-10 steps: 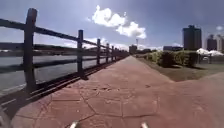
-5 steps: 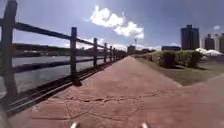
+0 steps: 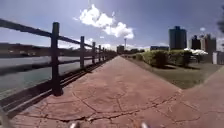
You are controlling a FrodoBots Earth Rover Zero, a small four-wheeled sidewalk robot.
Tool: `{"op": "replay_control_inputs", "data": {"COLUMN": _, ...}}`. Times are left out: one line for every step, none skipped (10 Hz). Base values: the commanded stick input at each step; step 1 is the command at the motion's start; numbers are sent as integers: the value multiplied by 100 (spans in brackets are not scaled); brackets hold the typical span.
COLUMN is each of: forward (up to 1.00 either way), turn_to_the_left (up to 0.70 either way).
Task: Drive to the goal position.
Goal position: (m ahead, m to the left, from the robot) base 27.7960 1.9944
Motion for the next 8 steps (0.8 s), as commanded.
{"op": "replay_control_inputs", "data": {"forward": 85, "turn_to_the_left": 0}}
{"op": "replay_control_inputs", "data": {"forward": 85, "turn_to_the_left": 0}}
{"op": "replay_control_inputs", "data": {"forward": 85, "turn_to_the_left": 0}}
{"op": "replay_control_inputs", "data": {"forward": 85, "turn_to_the_left": 0}}
{"op": "replay_control_inputs", "data": {"forward": 85, "turn_to_the_left": 0}}
{"op": "replay_control_inputs", "data": {"forward": 85, "turn_to_the_left": 0}}
{"op": "replay_control_inputs", "data": {"forward": 85, "turn_to_the_left": 0}}
{"op": "replay_control_inputs", "data": {"forward": 85, "turn_to_the_left": 0}}
